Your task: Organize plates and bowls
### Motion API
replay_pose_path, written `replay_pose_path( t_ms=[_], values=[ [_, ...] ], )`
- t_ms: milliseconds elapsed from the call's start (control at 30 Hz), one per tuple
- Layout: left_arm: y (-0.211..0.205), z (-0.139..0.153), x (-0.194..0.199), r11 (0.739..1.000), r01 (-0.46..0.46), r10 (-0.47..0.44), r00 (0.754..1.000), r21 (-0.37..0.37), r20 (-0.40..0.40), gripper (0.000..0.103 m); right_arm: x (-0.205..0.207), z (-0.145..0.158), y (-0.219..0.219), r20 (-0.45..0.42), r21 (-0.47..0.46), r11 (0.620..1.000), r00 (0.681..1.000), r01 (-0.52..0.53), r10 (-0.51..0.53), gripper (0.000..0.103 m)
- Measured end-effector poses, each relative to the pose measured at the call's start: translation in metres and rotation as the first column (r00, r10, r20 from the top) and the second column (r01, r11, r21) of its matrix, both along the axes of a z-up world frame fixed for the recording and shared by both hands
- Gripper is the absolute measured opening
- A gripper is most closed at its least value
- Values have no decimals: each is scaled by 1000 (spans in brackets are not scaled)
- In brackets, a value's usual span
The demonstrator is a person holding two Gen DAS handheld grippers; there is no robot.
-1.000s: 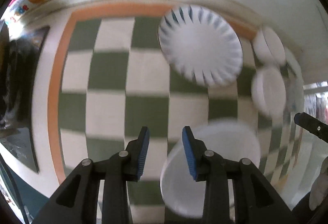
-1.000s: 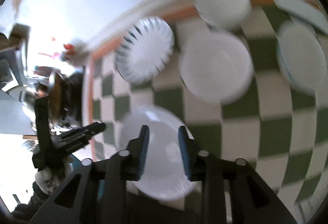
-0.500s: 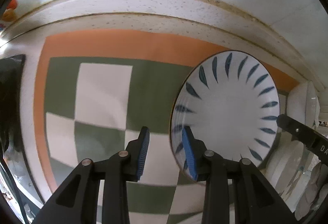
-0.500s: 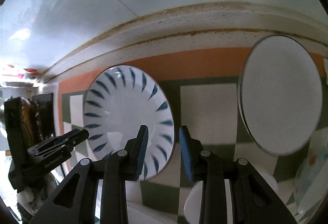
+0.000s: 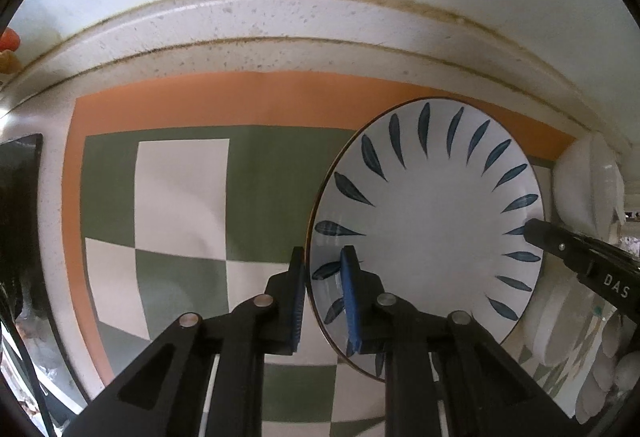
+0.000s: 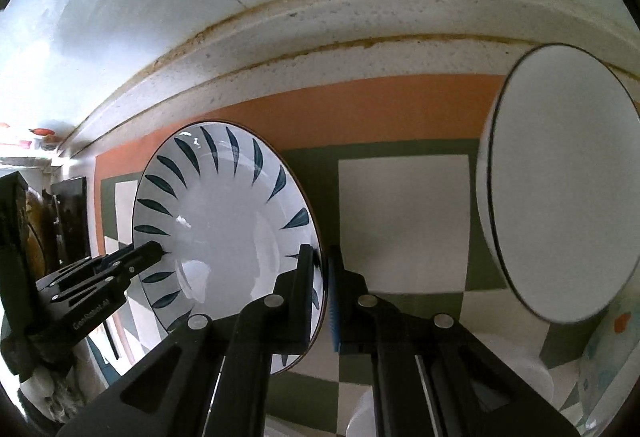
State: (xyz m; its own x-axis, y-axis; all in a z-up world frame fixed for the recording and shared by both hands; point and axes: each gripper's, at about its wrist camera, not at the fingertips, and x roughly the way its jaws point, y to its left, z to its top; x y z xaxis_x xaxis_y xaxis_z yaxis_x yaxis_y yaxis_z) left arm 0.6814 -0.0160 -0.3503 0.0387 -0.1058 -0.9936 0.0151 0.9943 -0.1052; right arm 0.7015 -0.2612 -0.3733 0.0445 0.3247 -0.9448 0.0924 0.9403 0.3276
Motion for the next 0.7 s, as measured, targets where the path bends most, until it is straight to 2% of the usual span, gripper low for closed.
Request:
replay_pose_path(
  t_ms=[233,400,500,533,633,700],
  values=[
    [7,45,-31,999,36,-34,998,-29,60,15,-32,42,-8,44,33,999,999,17,-19,8],
    [10,79,-78,996,75,-71,993,-43,91,15,-70,84,-13,95,30,999,995,23,-26,7],
    [12,91,-105,994,98,-93,991,-48,100,15,-103,106,-16,115,25,999,993,23,-25,7],
    [-3,91,-106,994,102,-97,991,-48,97,15,-113,110,-17,116,27,999,993,26,-29,7],
    [-6,98,-128,990,125,-119,988,-57,102,15,-150,117,-17,116,24,999,993,33,-35,7],
    [-23,99,-140,989,139,-133,986,-58,100,15,-176,119,-23,107,33,999,993,38,-41,7]
  ],
)
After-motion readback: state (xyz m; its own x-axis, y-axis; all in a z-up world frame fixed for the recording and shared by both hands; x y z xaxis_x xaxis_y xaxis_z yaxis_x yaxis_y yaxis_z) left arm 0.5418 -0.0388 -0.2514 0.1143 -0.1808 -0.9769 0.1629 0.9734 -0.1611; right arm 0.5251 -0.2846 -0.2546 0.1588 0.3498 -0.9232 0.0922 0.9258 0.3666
